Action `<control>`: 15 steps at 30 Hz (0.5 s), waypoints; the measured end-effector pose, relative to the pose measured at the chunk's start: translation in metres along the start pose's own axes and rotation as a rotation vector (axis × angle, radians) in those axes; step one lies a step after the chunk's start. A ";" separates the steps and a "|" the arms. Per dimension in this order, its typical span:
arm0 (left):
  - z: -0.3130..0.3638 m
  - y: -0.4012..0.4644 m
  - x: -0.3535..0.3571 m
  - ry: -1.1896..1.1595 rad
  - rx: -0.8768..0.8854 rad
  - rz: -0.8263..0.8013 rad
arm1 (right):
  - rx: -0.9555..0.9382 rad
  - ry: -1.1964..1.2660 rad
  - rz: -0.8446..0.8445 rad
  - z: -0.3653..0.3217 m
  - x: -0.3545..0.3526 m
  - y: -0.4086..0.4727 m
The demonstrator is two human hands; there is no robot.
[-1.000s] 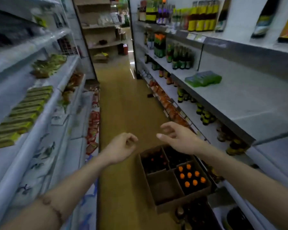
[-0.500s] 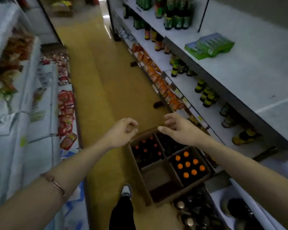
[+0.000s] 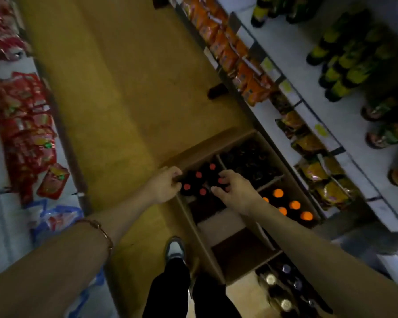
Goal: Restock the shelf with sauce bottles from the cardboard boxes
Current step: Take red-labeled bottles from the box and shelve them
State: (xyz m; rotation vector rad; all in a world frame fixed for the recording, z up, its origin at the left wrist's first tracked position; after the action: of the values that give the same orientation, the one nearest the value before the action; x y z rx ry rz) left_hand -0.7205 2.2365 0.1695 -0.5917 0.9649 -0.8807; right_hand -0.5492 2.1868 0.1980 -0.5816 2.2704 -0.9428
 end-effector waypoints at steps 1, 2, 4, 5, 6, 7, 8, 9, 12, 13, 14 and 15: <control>-0.008 0.022 0.009 0.020 -0.005 -0.010 | 0.005 -0.018 -0.018 0.014 0.008 0.023; -0.016 0.044 0.019 0.047 -0.010 -0.030 | 0.014 -0.032 -0.034 0.029 0.016 0.044; -0.033 0.088 0.043 0.104 -0.026 -0.070 | 0.031 -0.042 -0.060 0.058 0.034 0.089; -0.043 0.109 0.054 0.131 -0.032 -0.081 | 0.033 -0.039 -0.063 0.072 0.044 0.112; -0.053 0.130 0.065 0.151 -0.040 -0.091 | 0.038 -0.033 -0.060 0.086 0.054 0.134; -0.064 0.149 0.076 0.168 -0.051 -0.101 | 0.037 -0.029 -0.053 0.100 0.065 0.156; -0.076 0.167 0.087 0.184 -0.066 -0.111 | 0.030 -0.030 -0.047 0.112 0.075 0.175; -0.089 0.184 0.098 0.202 -0.083 -0.124 | 0.020 -0.035 -0.041 0.123 0.086 0.193; -0.124 0.223 0.130 0.265 -0.133 -0.157 | -0.008 -0.046 0.002 0.151 0.113 0.230; -0.131 0.233 0.137 0.268 -0.136 -0.143 | -0.023 -0.039 0.015 0.159 0.121 0.240; -0.136 0.241 0.139 0.260 -0.120 -0.110 | -0.038 -0.022 0.022 0.168 0.130 0.248; -0.138 0.248 0.137 0.255 -0.088 -0.055 | -0.049 0.000 0.021 0.176 0.138 0.256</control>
State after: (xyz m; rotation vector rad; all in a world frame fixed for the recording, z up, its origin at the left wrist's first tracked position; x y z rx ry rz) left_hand -0.7125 2.2440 -0.1460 -0.5924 1.2277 -0.9830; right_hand -0.5704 2.1882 -0.1417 -0.5779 2.3008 -0.8785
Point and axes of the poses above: each hand's wrist, its own y-axis towards the middle knuckle, its own x-axis out of the palm, z = x × y, the point moved 10 cm from there along y, towards the middle knuckle, and after that the axes turned 10 degrees about -z, right-handed, at the moved point
